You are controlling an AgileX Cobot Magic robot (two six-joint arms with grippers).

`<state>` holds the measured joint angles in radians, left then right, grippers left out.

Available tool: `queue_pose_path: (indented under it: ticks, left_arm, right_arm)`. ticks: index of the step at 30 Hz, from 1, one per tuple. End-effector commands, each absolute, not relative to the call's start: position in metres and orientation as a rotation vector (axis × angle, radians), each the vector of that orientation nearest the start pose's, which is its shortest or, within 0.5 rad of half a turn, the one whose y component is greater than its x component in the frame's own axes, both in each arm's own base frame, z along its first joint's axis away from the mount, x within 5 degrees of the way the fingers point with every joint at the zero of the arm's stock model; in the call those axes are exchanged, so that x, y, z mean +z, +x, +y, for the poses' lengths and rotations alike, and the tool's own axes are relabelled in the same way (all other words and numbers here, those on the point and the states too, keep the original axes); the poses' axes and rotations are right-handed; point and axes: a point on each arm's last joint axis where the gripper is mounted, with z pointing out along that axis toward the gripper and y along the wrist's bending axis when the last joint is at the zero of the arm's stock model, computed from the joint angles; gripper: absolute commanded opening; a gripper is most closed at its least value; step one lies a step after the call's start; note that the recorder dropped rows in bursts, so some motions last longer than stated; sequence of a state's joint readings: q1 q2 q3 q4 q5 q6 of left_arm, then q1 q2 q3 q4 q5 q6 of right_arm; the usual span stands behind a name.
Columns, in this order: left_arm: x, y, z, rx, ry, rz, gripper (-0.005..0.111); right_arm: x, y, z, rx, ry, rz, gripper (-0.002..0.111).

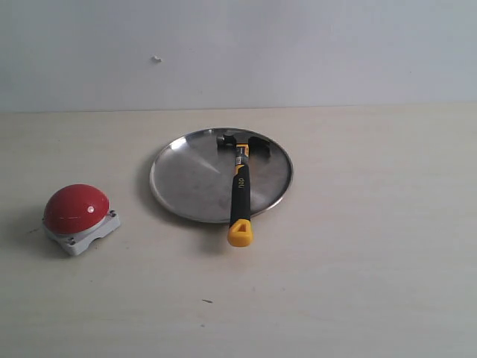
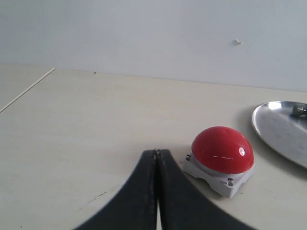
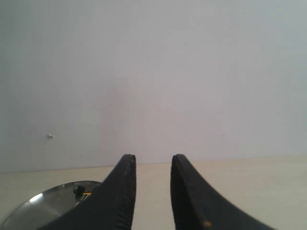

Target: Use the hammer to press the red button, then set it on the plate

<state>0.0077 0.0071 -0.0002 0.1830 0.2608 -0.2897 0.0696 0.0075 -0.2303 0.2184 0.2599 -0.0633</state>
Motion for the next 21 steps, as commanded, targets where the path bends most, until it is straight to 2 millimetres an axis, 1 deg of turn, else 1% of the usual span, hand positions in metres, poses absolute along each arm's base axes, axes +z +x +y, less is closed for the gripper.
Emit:
queue_pose_path:
  ticks: [1, 14, 21]
  left_arm:
    - [0.1901, 0.055, 0.0048, -0.035, -0.142, 1.733, 0.0]
    - [0.1901, 0.055, 0.0048, -0.035, -0.142, 1.733, 0.0]
    - [0.1901, 0.055, 0.0048, -0.035, -0.142, 1.733, 0.0]
  right_arm:
    - [0.2628, 0.0396, 0.0079, 0.209, 0.014, 1.543, 0.026]
    - [0.264, 0.0396, 0.0077, 0.209, 0.016, 1.53, 0.026]
    - [0.2674, 0.0395, 0.007, 0.206, 0.022, 1.492, 0.026]
